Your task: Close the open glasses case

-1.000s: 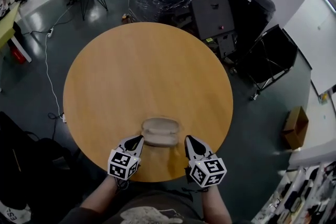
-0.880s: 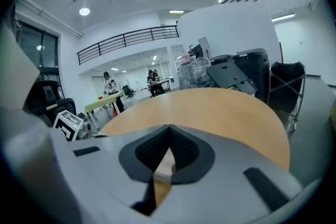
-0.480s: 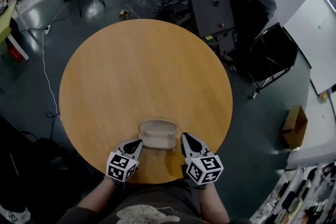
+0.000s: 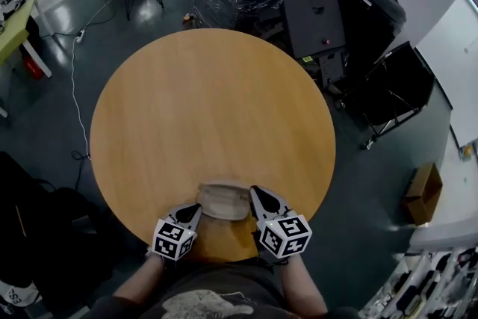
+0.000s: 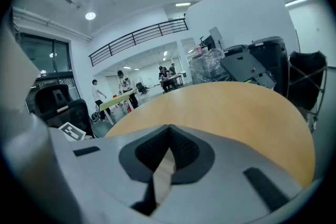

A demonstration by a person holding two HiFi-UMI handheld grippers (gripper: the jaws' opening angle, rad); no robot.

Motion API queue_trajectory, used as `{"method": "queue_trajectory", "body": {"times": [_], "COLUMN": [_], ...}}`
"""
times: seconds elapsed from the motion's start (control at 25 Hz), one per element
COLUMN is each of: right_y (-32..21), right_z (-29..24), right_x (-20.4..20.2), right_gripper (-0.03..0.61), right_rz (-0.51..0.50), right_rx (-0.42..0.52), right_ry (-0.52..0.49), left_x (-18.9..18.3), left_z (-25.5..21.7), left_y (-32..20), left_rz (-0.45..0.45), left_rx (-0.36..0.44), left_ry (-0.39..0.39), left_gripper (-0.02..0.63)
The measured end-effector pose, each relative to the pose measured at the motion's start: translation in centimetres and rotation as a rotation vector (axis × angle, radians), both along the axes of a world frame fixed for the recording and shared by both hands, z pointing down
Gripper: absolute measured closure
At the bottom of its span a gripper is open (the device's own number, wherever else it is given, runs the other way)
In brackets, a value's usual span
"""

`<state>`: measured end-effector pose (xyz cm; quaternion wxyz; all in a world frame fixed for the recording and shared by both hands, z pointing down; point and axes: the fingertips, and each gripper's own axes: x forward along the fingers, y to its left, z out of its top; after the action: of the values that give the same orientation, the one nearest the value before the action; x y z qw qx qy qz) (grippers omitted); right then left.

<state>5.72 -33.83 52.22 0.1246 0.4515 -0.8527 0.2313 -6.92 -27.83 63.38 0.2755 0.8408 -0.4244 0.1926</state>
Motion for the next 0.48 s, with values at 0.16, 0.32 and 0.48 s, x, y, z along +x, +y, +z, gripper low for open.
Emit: {"method": "queue_trajectory", "body": {"times": [0.16, 0.32, 0.48], "right_y": [0.2, 0.0, -1.2], "right_z": [0.9, 1.7, 2.1], "right_x": [-0.7, -1.1, -1.0], "right_gripper": [0.589, 0.589, 0.589], "right_rz": [-0.056, -0.085, -0.069], "right_rx": [-0.015, -0.022, -0.064], "right_ry": [0.054, 0.1, 0.076], "left_x": [-0.1, -0.1, 0.4], "left_z": [0.6, 0.6, 0.6], "left_y": [0.3, 0.3, 0.6], "left_rz": [-0.024, -0.048, -0.057], "left_rx": [-0.018, -0.024, -0.028], "left_ry": [0.008, 0.026, 0.038], "left_gripper": [0.606, 0.606, 0.606]}}
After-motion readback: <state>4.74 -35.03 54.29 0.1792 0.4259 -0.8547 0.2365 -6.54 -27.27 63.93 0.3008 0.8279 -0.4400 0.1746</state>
